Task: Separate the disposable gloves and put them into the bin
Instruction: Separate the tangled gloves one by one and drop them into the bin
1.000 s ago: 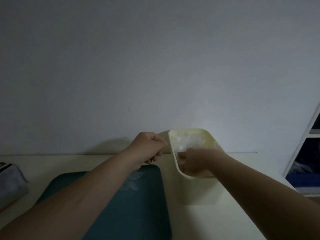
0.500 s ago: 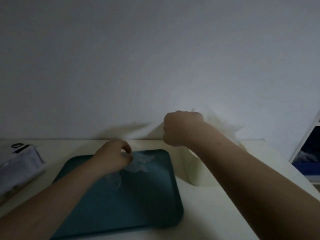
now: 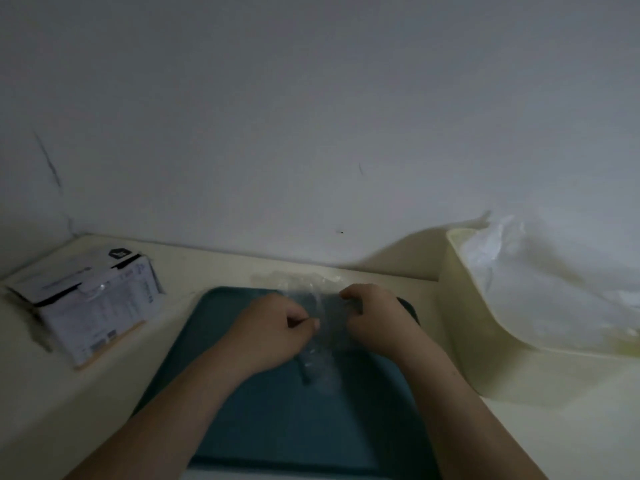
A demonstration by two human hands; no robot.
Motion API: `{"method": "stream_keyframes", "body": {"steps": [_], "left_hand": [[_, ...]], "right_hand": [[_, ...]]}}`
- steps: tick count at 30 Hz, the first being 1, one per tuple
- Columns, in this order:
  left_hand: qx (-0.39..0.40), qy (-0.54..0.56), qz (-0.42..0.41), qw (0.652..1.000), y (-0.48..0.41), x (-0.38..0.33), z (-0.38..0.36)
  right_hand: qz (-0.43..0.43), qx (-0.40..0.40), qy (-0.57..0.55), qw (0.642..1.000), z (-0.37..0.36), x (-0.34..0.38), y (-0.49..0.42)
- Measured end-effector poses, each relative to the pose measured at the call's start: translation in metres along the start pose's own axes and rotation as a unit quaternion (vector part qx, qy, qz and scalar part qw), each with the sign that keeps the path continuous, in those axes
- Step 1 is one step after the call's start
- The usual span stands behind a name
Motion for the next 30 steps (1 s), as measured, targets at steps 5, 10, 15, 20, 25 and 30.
{"method": "stream_keyframes", "body": {"steps": [5, 10, 15, 20, 25, 30], "left_hand": [[-0.119, 0.126, 0.010, 0.985, -0.005, -0.006, 0.020], [-0.175, 0.326, -0.026, 0.929, -0.002, -0.019, 0.042], [-0.151, 0.488, -0.077, 0.856, -0.005, -0.017, 0.045], [-0.094, 0.626, -0.078, 0.770, -0.006, -0.023, 0.048], [-0.066, 0.630, -0.036, 0.773, -0.004, -0.024, 0.027], [-0.071, 0.050, 0.051, 0.995, -0.005, -0.006, 0.044]], "right_hand": [[0.083, -0.094, -0.054, 0.991, -0.002, -0.008, -0.015], [0.039, 0.041, -0.343, 0.938, 0.006, 0.000, -0.006], [0.003, 0.123, -0.421, 0.899, 0.002, 0.002, -0.004], [0.051, 0.173, -0.415, 0.892, -0.005, 0.003, -0.006], [0.105, 0.194, -0.340, 0.914, -0.023, 0.001, -0.003], [0.118, 0.122, -0.202, 0.965, -0.023, 0.001, -0.007]]}}
Point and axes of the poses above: each hand's wrist, its own y-axis away from the middle knuckle, its own z-axis out of the back of the hand, x = y × z, the point moved 1 cm from there along -y, towards the middle knuckle, and after that the axes turned 2 degrees about -y, right-handed, at the moved point
